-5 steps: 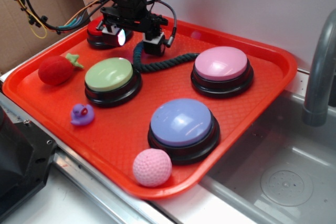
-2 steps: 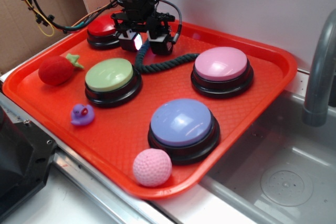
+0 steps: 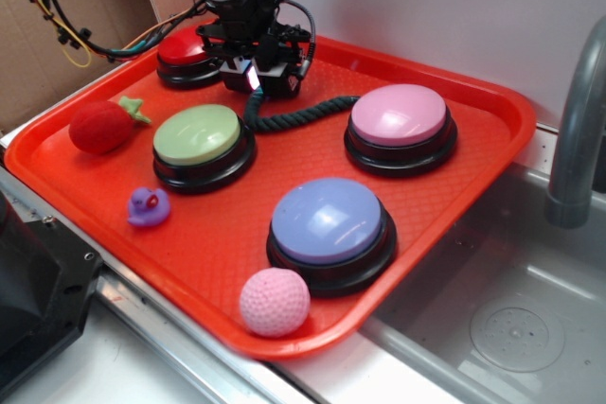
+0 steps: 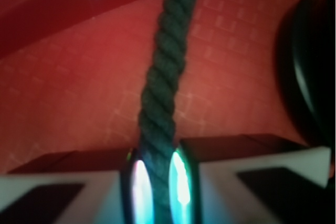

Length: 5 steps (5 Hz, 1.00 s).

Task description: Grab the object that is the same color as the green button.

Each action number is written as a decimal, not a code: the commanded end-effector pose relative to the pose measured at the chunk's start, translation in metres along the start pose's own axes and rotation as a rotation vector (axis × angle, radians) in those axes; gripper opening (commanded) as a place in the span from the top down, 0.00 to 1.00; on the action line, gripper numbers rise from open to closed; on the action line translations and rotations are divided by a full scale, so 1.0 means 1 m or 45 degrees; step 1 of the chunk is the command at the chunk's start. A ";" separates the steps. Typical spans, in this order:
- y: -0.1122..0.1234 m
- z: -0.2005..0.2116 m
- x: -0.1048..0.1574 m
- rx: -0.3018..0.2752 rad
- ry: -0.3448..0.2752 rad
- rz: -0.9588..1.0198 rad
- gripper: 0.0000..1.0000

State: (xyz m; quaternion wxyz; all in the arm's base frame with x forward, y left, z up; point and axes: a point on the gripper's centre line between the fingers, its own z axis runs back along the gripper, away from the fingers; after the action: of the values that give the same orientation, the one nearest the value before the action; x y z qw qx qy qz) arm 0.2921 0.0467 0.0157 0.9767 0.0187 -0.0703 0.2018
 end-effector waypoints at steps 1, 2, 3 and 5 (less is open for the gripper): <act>0.002 0.073 0.013 -0.036 -0.084 -0.123 1.00; -0.011 0.124 0.018 -0.046 -0.161 -0.159 1.00; -0.018 0.175 0.014 -0.021 -0.135 -0.201 1.00; -0.017 0.209 -0.033 0.033 -0.049 -0.520 1.00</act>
State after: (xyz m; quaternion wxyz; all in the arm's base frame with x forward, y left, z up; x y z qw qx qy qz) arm 0.2414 -0.0041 0.2028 0.9974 0.0456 -0.0557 0.0049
